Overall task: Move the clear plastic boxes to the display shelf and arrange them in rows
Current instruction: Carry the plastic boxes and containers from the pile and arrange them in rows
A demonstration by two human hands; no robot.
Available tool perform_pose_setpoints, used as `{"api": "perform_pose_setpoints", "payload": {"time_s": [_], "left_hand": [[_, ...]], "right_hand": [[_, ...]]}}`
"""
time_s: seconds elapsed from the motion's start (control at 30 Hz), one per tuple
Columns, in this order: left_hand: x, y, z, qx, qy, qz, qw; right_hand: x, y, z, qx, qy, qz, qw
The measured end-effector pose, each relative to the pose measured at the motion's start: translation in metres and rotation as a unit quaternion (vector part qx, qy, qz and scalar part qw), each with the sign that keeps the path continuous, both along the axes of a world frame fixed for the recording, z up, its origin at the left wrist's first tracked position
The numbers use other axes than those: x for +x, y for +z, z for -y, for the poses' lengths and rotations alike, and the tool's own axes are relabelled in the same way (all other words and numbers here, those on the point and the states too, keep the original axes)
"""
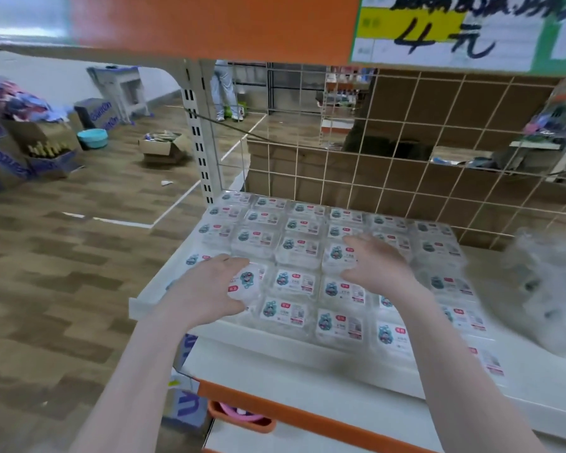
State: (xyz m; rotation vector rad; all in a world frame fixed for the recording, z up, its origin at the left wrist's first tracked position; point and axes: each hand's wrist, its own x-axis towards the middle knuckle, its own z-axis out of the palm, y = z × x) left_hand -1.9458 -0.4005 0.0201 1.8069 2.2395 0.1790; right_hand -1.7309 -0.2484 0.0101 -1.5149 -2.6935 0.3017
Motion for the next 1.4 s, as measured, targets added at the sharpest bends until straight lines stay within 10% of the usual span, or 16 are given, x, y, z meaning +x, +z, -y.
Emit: {"api": "perform_pose_setpoints", "payload": {"time_s": [1.4], "left_hand": [[0.130,-0.008,-0.055,-0.001,-0.038,-0.068,0.997]], "right_hand": [[0.169,-0.065,0.014,0.154,-0.121,-0.149,0.969]]}}
